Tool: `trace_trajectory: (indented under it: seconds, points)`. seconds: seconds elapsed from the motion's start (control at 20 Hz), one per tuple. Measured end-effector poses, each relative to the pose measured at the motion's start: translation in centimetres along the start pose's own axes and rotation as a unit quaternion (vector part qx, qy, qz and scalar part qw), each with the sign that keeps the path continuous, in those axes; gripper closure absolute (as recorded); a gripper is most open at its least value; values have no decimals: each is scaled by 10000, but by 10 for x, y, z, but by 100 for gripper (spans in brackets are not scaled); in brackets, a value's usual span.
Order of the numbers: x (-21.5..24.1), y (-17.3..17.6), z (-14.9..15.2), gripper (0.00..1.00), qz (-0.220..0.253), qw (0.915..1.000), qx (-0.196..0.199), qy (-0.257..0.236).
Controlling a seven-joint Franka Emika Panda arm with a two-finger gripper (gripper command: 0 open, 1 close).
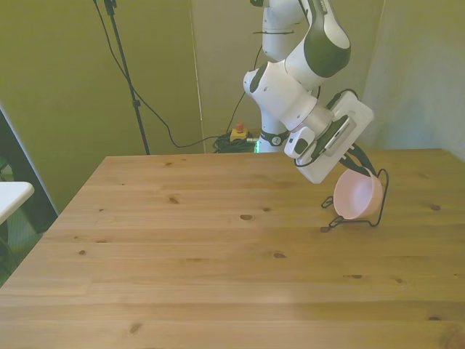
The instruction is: Load the bowl
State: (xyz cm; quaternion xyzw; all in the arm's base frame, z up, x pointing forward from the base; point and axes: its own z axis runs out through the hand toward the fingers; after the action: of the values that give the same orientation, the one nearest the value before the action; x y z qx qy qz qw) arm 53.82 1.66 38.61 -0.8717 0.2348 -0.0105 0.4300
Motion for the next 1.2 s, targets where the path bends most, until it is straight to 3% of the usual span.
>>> trace_trajectory:
  seconds: [0.65,0.95,1.2]
  points:
    - [3,-7,-6,0,-47,10000,38,60]
    - [1,-18,-40,0,17,9995,59,318]
    - [-13,-28,-83,0,317,9967,-421,620]
